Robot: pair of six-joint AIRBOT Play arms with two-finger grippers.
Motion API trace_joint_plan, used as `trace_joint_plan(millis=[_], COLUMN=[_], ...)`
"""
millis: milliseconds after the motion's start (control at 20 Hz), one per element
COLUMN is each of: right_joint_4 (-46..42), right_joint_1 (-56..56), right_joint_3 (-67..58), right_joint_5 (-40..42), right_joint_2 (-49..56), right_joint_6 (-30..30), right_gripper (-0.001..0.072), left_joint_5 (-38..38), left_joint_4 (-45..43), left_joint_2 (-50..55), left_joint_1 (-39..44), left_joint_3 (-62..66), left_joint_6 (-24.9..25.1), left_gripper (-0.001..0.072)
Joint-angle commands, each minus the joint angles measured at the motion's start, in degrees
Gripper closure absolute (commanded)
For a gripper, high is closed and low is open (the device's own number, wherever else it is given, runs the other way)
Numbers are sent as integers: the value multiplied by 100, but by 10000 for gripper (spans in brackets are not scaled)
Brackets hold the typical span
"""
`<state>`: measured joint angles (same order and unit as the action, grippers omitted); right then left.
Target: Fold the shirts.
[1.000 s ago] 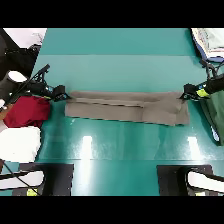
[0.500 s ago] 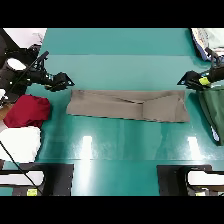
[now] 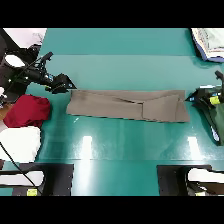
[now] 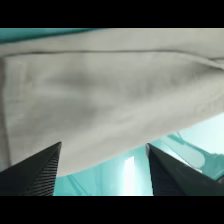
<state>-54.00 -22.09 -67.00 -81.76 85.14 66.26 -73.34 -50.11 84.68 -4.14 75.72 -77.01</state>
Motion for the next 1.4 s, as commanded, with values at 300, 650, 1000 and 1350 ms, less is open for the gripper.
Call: trace_joint_plan(millis=[300,650,1000,1350], right_joint_4=[334,354,321,352], right_joint_1=[-323,-238,205,234], right_joint_3=[-452,-979,-977,-977], right_joint_5=[-503,-699,-671,-997], right_joint_2=[1237,1950,2144,1759], right_joint_6=[-1088,-1130,-1362,-1139], right_gripper=[83,83,388,688], left_joint_5=[219,245,385,483], left_joint_4=[-2,-2,-2,334], left_joint_2=[-4,-4,-4,-4], left_joint_1=[973,1082,1082,1084], left_joint_3=[11,11,11,11], left_joint_6=[-107,-367,-363,-396], left_gripper=[100,100,100,581])
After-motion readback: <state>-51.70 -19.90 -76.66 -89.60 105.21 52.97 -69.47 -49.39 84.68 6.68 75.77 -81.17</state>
